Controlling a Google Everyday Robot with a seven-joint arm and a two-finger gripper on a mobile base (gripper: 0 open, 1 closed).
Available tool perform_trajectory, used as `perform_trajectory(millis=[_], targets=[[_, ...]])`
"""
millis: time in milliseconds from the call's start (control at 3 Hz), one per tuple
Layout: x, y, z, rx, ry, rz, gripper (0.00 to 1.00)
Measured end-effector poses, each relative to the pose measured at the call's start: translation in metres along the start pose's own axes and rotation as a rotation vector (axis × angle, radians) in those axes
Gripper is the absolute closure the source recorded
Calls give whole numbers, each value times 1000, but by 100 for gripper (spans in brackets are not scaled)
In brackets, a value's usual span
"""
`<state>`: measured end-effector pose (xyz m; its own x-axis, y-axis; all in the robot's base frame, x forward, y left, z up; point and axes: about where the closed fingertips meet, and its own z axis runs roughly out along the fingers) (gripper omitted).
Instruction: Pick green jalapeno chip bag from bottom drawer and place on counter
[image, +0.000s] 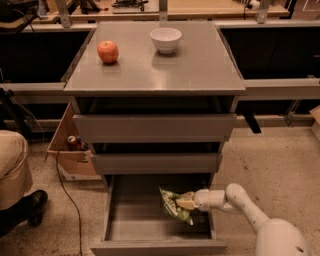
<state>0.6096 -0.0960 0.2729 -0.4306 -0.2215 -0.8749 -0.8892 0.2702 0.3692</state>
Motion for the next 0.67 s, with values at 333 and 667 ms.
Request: perform_trajectory(millis=[333, 667], targets=[[-60, -2, -71, 1, -47, 6, 100], [-61, -1, -71, -1, -47, 5, 100]])
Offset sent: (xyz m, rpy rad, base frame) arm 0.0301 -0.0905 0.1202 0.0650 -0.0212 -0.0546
